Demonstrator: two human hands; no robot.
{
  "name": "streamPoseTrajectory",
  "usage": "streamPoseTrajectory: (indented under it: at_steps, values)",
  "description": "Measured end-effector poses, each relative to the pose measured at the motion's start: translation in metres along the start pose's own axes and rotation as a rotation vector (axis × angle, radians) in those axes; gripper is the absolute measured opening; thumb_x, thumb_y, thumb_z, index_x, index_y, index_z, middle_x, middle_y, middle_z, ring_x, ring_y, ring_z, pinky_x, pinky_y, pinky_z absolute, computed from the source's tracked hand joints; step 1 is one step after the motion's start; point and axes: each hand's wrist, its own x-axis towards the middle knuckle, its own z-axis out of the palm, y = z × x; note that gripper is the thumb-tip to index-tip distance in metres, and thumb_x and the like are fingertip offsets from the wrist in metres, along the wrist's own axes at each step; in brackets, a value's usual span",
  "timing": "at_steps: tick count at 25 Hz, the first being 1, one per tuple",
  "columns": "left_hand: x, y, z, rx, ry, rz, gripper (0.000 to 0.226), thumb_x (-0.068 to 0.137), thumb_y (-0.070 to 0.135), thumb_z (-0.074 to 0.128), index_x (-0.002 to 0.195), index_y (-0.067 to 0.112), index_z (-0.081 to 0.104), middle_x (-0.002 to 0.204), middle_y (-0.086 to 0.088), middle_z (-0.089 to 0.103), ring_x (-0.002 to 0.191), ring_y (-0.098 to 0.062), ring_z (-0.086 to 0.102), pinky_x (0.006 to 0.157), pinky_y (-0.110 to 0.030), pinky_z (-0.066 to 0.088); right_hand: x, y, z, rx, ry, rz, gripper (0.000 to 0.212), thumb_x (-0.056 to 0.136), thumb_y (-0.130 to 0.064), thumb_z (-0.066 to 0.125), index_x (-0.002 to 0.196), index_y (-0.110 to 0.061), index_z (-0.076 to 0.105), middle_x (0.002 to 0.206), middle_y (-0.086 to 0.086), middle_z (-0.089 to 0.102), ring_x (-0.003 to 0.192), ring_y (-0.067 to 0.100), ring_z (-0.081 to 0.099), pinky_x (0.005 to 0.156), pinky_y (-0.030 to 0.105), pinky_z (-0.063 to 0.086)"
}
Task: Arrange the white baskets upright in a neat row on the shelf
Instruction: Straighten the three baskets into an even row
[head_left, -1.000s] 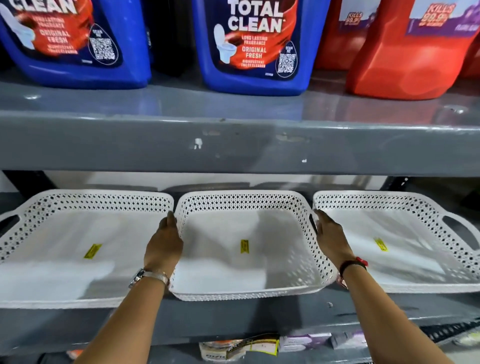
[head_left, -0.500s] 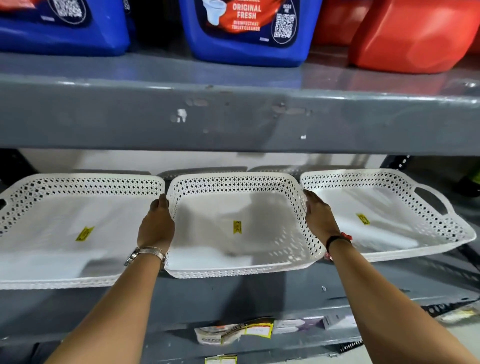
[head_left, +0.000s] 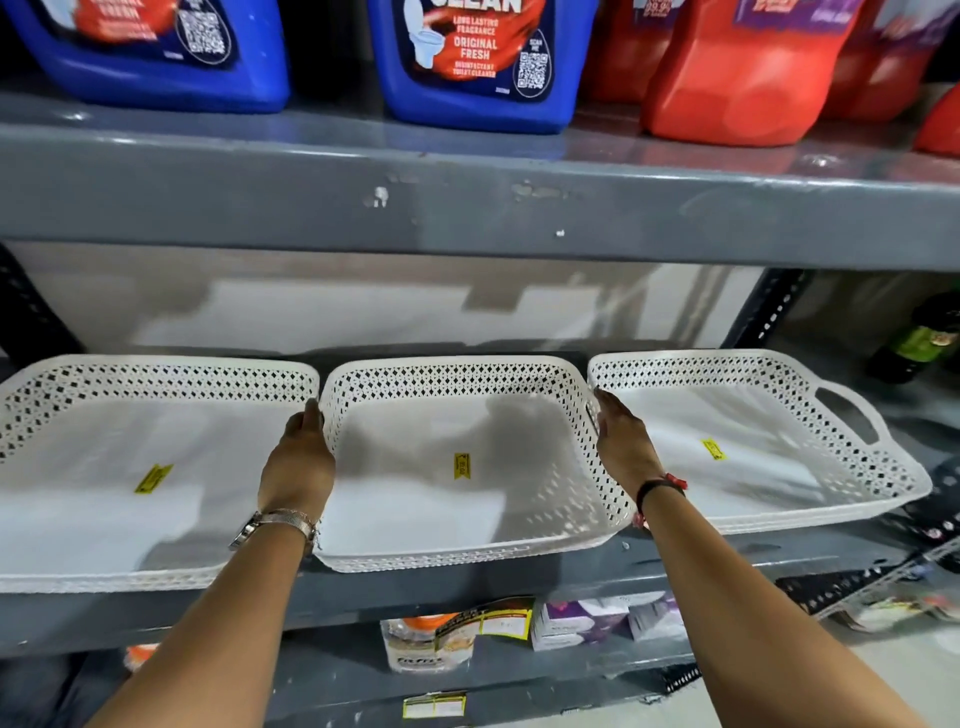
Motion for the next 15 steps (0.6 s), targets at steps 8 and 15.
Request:
streamPoseTrajectory:
  at_steps: [8,15]
  values:
    - [-0.012,-0.005,-0.002,-0.029,0.006,-0.007,0.06,0.09,-0.005,0.028,0.148,0.011,0.022,0.134,-0.027,0.047,0.116,-0.045,0.051,0.094,-0.047,0.044,-0.017,0.002,-0.004,0.029,-0.005,-0.009,0.046,0.096,-0.002,0.03,0.142,-0.006,0.03,0.149,0.014,0.036,0.135,0.029,0.036,0.111,0.032,0.03]
    - [-0.009,-0.009,0.001,-0.013,0.023,0.015,0.049,0.096,0.005,0.028,0.144,0.005,0.026,0.123,-0.032,0.053,0.111,-0.046,0.054,0.088,-0.048,0.045,-0.017,0.002,-0.004,0.038,0.006,-0.023,0.047,0.094,0.001,0.032,0.141,-0.005,0.032,0.148,0.015,0.037,0.133,0.031,0.039,0.11,0.033,0.032]
